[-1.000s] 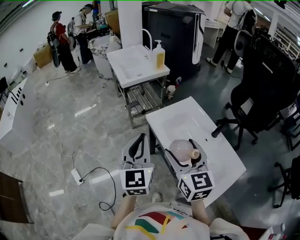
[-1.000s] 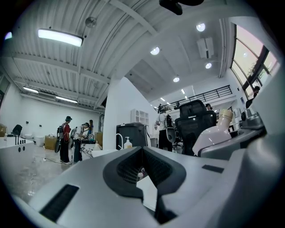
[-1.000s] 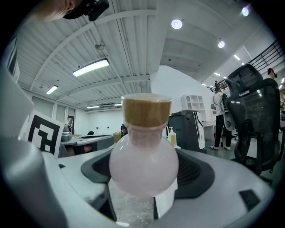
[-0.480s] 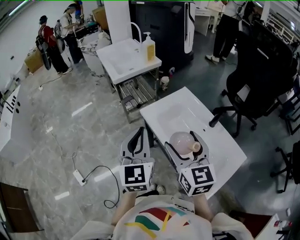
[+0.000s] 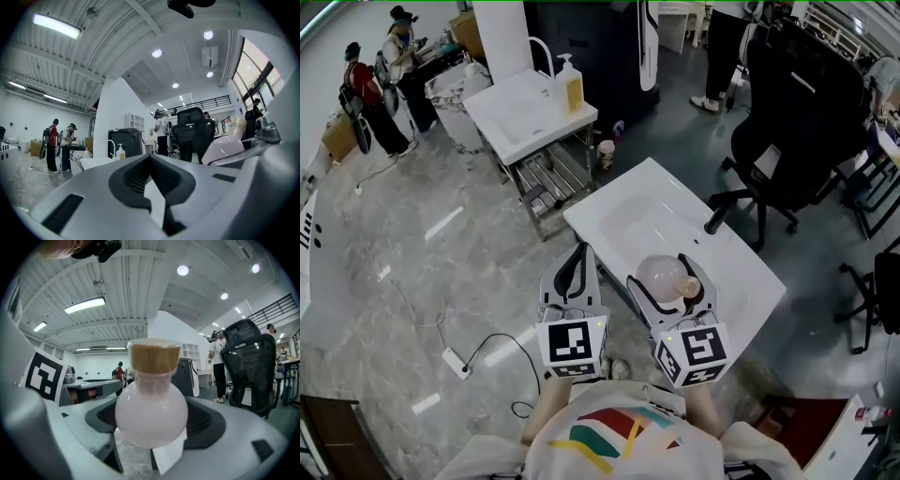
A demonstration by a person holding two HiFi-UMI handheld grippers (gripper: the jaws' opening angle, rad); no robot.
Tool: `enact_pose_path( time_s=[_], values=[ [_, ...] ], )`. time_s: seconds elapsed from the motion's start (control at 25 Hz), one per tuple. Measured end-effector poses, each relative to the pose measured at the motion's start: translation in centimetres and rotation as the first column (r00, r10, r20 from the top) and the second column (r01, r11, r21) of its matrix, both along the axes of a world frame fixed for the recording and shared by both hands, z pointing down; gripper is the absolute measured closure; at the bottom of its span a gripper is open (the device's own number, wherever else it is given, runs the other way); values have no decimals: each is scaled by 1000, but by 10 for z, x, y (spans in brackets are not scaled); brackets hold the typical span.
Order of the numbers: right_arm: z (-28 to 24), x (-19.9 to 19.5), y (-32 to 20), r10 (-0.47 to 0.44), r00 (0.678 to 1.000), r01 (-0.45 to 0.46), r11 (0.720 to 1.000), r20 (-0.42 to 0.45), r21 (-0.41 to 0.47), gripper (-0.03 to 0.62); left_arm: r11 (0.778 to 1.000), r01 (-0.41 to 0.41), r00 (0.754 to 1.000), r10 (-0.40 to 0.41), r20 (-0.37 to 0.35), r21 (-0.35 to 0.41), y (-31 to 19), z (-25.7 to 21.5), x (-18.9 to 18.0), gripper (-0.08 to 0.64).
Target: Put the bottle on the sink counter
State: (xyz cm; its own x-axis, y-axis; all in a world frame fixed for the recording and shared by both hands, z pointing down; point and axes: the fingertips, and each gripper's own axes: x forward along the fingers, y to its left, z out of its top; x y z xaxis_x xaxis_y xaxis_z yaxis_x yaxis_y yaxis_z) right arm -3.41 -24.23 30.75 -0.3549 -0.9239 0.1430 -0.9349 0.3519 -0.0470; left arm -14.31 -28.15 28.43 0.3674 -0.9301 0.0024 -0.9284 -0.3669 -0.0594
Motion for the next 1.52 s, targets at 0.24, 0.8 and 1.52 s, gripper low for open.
enact_pose_path(
  time_s=[0.24,0.8,1.52],
  values=[
    [-2,-5,-8,40,999,-40,999,7,8,201,1000,-28,1000,28,2,6,-8,-1,-9,543],
    [3,10,-36,37,999,-37,999,3,13,201,999,-52,998,51,42,15,-30,1,27,541],
    [20,112,-28,221,972,-224,974,-82,-26,201,972,-236,971,235,47,10,-25,12,131,541]
  ],
)
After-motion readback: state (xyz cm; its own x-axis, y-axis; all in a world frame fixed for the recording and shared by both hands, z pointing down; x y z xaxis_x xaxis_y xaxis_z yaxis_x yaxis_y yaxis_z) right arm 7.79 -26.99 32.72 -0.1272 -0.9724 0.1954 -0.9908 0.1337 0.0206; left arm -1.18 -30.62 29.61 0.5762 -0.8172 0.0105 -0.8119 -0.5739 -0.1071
